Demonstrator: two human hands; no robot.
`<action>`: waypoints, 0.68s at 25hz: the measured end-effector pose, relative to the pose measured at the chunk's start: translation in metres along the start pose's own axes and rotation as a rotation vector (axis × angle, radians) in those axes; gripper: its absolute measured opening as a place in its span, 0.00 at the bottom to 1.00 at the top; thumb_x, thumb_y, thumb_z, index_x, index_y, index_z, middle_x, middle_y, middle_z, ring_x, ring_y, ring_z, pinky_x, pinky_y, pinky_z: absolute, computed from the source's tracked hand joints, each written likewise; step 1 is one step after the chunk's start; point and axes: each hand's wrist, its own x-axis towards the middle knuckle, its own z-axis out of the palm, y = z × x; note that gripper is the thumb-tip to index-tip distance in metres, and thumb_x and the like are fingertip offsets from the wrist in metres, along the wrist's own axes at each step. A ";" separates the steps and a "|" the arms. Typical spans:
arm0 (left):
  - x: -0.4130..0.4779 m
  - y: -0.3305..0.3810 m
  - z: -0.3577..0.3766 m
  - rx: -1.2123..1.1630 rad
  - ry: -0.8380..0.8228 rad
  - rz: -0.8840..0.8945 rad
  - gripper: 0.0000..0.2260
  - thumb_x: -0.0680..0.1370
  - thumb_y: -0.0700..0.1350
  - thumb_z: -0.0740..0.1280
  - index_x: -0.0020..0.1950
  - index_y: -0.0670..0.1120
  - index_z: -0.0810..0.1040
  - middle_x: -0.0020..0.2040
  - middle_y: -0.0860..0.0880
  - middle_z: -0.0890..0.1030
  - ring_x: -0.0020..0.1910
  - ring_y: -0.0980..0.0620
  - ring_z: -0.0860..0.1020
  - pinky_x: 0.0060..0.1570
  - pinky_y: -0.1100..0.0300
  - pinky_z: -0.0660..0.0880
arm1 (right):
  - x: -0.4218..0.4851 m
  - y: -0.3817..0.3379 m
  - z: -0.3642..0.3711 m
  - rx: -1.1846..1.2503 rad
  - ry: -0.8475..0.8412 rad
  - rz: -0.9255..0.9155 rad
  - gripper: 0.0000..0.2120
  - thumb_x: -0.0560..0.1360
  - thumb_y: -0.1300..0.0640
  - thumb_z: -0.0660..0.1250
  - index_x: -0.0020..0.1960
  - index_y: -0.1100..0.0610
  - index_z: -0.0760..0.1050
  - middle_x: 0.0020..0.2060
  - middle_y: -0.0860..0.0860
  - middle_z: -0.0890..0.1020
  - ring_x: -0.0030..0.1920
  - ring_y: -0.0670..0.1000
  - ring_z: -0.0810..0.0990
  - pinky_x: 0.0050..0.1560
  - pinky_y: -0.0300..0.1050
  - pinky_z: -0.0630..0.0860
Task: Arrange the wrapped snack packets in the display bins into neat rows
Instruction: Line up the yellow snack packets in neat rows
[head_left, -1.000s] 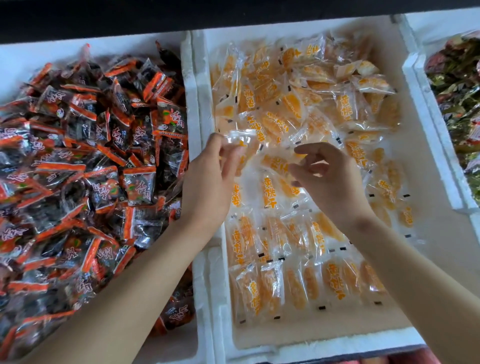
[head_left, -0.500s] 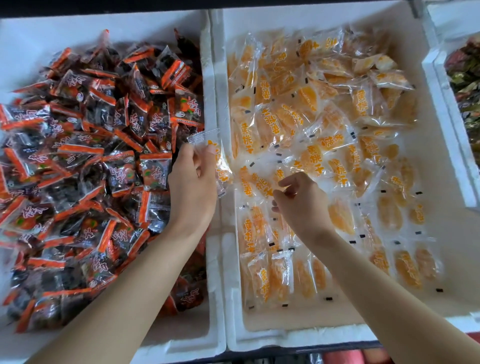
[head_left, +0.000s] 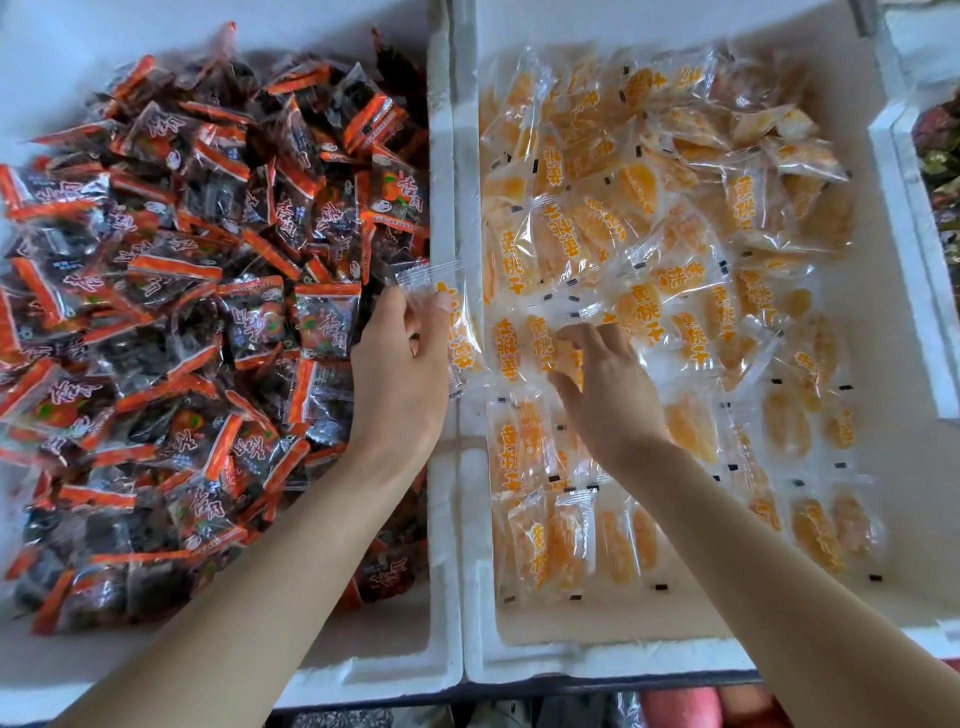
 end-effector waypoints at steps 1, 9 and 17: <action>-0.001 0.002 0.000 0.000 -0.004 0.005 0.11 0.82 0.47 0.59 0.39 0.51 0.68 0.32 0.56 0.70 0.30 0.59 0.71 0.32 0.69 0.67 | -0.001 0.002 -0.003 0.030 -0.021 -0.058 0.20 0.76 0.60 0.66 0.67 0.54 0.69 0.61 0.53 0.71 0.57 0.55 0.75 0.52 0.49 0.76; -0.005 0.003 0.014 0.036 -0.060 0.014 0.11 0.82 0.47 0.59 0.45 0.41 0.72 0.33 0.54 0.68 0.29 0.63 0.69 0.32 0.72 0.66 | 0.024 0.010 0.004 -0.198 -0.075 -0.210 0.23 0.73 0.60 0.69 0.67 0.58 0.72 0.59 0.57 0.73 0.62 0.58 0.69 0.59 0.51 0.72; -0.006 0.007 0.035 0.016 -0.137 0.024 0.11 0.81 0.47 0.60 0.39 0.49 0.69 0.28 0.63 0.71 0.29 0.63 0.69 0.40 0.56 0.76 | 0.015 0.062 -0.033 -0.182 0.178 0.021 0.20 0.75 0.62 0.65 0.67 0.54 0.70 0.63 0.56 0.69 0.64 0.59 0.69 0.58 0.52 0.71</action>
